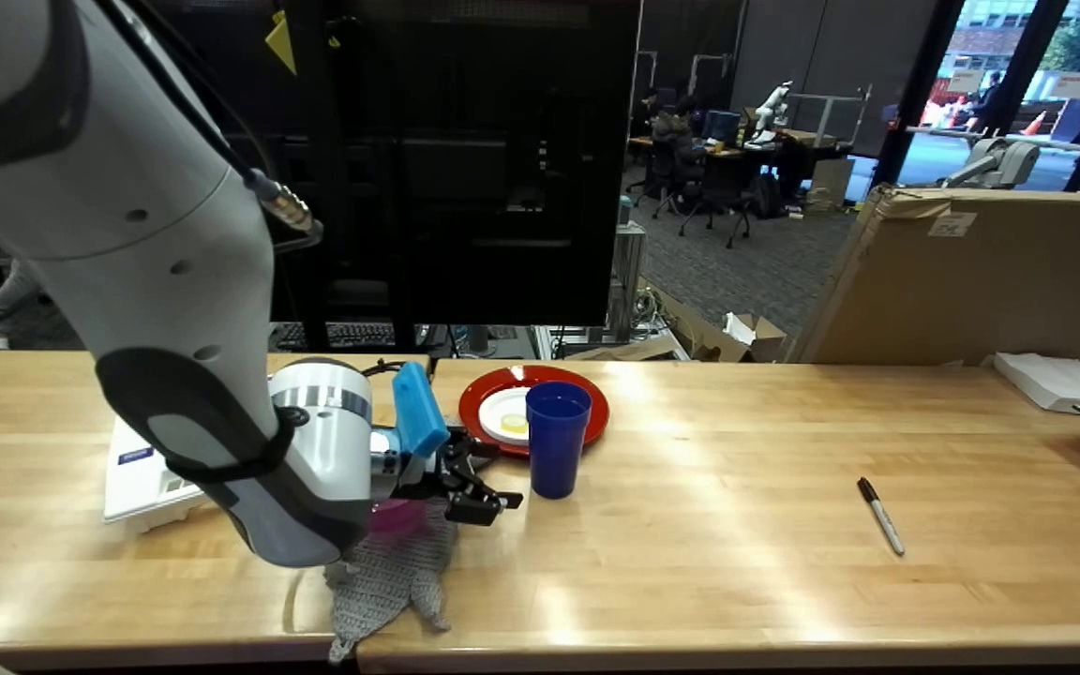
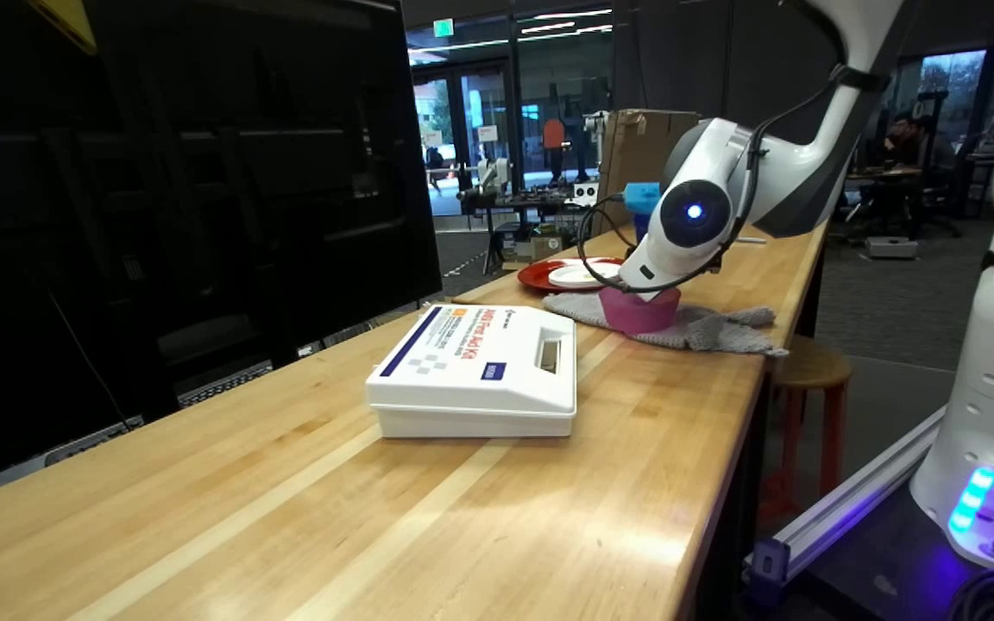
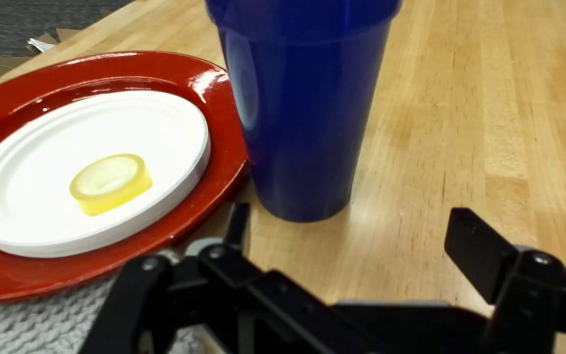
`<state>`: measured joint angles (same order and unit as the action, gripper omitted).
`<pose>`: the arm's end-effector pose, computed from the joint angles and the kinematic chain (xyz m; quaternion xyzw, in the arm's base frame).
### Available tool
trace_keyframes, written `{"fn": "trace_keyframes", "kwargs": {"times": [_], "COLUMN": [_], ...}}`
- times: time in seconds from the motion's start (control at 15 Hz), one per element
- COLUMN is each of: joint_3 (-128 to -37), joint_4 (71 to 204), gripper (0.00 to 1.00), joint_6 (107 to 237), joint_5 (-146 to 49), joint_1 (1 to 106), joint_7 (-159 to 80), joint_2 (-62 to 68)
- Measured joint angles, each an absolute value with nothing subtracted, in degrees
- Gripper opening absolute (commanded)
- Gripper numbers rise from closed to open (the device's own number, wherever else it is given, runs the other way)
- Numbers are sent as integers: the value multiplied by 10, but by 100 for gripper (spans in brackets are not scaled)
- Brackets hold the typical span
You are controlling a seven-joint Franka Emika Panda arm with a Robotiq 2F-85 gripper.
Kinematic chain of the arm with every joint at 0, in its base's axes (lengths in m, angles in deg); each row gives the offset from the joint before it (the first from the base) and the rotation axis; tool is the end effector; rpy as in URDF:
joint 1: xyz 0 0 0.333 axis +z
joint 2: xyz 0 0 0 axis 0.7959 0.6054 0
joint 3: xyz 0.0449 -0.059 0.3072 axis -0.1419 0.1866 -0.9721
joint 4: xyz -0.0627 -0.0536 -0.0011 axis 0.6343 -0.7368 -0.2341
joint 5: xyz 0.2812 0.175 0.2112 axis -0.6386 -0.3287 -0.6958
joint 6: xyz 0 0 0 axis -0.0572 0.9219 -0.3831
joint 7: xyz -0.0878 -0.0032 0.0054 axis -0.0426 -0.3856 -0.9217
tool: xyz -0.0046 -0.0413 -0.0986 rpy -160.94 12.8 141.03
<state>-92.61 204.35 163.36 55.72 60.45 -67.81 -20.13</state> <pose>0.3638 0.0529 0.2388 0.3492 0.7620 -0.1872 0.5122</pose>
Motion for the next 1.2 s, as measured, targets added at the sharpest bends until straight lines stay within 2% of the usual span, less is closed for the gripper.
{"fn": "trace_keyframes", "kwargs": {"times": [0.53,1.2], "joint_3": [-912,-906], "joint_4": [2042,2038], "gripper": [100,100], "joint_6": [1681,1681], "joint_5": [693,716], "joint_1": [584,574], "joint_7": [-696,-693], "joint_2": [-183,-185]}}
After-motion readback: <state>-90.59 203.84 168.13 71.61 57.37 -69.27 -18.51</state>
